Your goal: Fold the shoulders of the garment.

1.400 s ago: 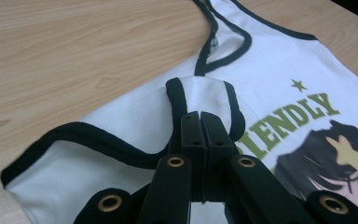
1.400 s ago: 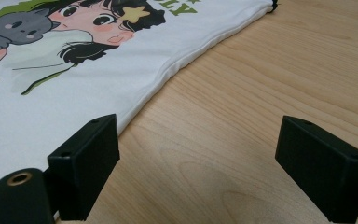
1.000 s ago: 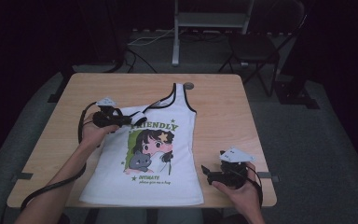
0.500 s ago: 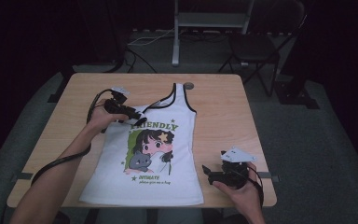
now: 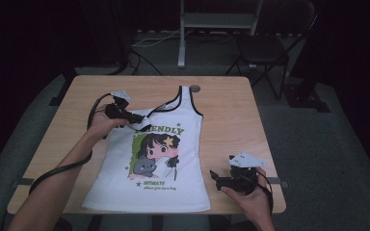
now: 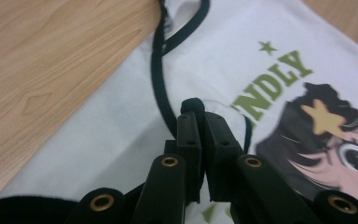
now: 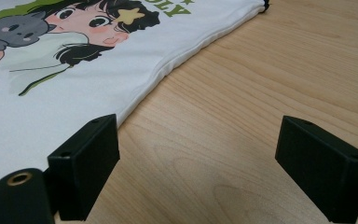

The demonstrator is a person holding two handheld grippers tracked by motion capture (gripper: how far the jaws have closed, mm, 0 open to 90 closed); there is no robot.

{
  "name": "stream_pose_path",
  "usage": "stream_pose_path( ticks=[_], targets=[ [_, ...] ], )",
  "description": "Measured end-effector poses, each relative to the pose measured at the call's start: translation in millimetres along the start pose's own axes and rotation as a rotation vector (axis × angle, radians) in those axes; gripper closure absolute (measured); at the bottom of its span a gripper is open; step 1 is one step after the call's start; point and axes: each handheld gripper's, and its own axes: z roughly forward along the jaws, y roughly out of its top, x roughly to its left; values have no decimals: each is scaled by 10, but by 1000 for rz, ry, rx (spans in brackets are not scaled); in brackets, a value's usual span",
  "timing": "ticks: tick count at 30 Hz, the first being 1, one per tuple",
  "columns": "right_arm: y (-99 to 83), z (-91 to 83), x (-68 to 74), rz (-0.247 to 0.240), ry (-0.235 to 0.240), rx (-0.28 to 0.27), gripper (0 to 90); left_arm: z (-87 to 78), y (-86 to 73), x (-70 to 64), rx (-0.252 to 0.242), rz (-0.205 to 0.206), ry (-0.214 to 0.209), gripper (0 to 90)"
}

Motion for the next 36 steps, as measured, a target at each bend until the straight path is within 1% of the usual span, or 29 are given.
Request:
stream_pose_path(
  ticks=[1, 2, 5, 9, 11, 14, 16, 18, 23, 25, 26, 28, 29, 30, 31, 33, 34, 35, 36],
  targets=[
    [-1, 2, 1, -1, -1, 0, 131, -44, -10, -22, -15, 2, -8, 850],
    [-1, 3, 3, 0, 1, 1, 131, -85, -22, -42, -25, 11, -6, 845],
    [2, 13, 11, -7, 3, 0, 131, -174, -68, -88, -26, 44, -4, 833],
    [10, 20, 24, -8, 4, 4, 131, -243, -154, -152, -18, 71, -18, 818],
    [8, 24, 26, -9, 5, 6, 131, -256, -207, -188, 0, 90, -16, 810],
    [6, 25, 27, -11, 5, 6, 131, -250, -310, -233, 27, 113, -35, 799],
    [8, 22, 27, -10, 4, 5, 131, -237, -379, -269, 51, 133, -41, 782],
    [8, 23, 28, -10, 4, 6, 131, -230, -442, -306, 66, 142, -48, 763],
    [11, 30, 37, -14, 6, 6, 131, -240, -554, -384, 88, 165, -69, 727],
    [12, 30, 35, -15, 6, 5, 131, -267, -577, -408, 93, 170, -75, 694],
    [12, 28, 36, -14, 5, 5, 132, -296, -576, -407, 96, 176, -66, 661],
    [12, 24, 35, -13, 5, 3, 131, -364, -562, -377, 72, 162, -65, 599],
    [12, 20, 35, -11, 5, 3, 131, -413, -542, -346, 52, 145, -57, 580],
    [13, 18, 32, -11, 4, 2, 131, -476, -508, -292, 21, 124, -39, 554],
    [12, 18, 27, -9, 4, 0, 131, -509, -484, -252, -1, 105, -32, 530],
    [12, 20, 26, -7, 4, 4, 131, -559, -396, -155, -57, 42, -10, 512],
    [12, 27, 27, -8, 4, 4, 131, -551, -351, -132, -69, 23, 3, 500],
    [13, 30, 29, -8, 4, 4, 131, -530, -316, -125, -66, 21, 17, 487],
    [14, 32, 31, -9, 5, 4, 131, -487, -268, -129, -48, 30, 43, 479]
  ],
)
